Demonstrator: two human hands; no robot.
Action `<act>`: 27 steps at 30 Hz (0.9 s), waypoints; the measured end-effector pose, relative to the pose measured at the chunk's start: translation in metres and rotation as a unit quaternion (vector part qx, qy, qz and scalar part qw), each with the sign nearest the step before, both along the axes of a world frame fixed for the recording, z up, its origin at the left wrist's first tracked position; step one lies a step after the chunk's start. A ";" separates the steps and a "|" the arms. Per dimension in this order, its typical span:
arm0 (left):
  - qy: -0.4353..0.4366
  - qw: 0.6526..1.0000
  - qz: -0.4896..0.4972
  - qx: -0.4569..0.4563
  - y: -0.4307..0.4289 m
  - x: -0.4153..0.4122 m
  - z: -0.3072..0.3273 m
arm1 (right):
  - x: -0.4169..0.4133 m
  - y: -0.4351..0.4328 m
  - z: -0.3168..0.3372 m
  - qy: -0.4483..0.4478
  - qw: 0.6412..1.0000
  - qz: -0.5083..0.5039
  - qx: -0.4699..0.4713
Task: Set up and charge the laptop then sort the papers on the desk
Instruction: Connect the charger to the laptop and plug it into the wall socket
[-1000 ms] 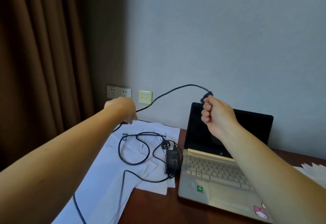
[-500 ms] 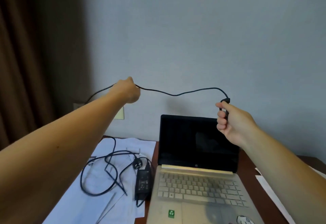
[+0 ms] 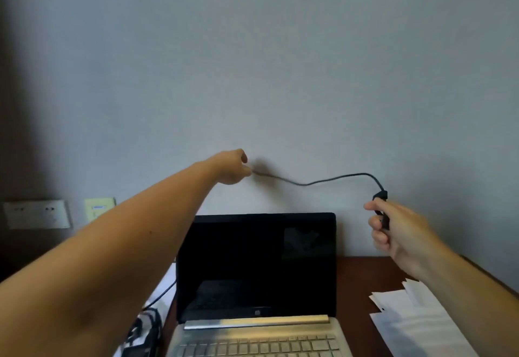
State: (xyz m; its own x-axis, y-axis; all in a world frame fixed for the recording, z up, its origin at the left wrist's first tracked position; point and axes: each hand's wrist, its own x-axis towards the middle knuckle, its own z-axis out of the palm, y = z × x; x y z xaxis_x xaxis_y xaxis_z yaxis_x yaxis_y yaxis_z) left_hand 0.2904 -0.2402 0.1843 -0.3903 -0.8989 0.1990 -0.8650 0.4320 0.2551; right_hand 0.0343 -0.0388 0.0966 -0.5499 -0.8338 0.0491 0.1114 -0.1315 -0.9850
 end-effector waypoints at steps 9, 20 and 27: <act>0.046 0.990 -0.114 -0.073 0.031 -0.102 -0.042 | -0.033 -0.002 -0.053 -0.030 0.999 0.020 0.039; 0.081 0.954 -0.280 0.065 0.154 -0.142 -0.130 | -0.033 0.029 -0.072 -0.028 0.991 0.111 0.067; 0.147 0.947 -0.246 0.146 0.170 -0.138 -0.177 | -0.032 0.048 -0.101 0.148 0.975 0.142 0.090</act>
State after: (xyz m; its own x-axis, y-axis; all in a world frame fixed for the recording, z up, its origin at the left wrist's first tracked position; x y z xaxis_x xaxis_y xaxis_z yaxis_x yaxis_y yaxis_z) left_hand 0.1527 -0.0705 0.0071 -0.7424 -0.6563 0.1347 -0.4503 0.6377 0.6250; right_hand 0.0027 0.0092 -0.0042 -0.2798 -0.9600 0.0089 -0.1749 0.0419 -0.9837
